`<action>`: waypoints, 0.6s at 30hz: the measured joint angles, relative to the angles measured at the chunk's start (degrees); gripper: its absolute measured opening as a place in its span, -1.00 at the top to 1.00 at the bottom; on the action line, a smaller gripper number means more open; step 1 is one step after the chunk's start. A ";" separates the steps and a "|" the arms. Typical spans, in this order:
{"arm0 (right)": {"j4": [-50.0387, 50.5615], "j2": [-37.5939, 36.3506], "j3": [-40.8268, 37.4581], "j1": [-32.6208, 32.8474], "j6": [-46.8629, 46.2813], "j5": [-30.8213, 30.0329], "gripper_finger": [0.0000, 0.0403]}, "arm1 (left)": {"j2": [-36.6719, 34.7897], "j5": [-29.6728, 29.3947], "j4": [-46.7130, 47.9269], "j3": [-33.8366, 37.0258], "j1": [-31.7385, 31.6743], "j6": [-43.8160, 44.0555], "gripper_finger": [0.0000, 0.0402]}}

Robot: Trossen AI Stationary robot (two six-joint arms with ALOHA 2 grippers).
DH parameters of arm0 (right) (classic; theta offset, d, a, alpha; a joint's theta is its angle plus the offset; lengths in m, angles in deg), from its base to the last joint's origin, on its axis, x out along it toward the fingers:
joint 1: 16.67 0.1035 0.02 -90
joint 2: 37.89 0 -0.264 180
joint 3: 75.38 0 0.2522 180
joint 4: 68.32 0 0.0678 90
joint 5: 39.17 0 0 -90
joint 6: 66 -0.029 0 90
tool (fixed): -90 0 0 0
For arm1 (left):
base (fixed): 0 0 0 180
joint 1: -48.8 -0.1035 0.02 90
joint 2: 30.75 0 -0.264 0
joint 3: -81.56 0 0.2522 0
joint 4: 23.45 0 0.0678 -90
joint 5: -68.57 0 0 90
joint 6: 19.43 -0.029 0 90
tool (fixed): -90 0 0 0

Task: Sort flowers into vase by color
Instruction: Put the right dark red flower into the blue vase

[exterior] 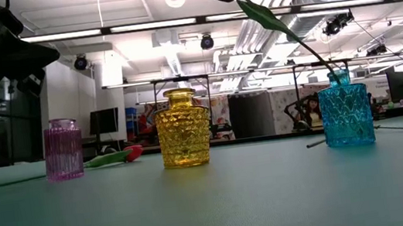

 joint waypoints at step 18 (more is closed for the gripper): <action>-3.39 -9.04 -2.40 1.92 9.08 -3.13 1.00 | 0.31 -29.46 -41.89 0.00 -0.02 18.06 1.00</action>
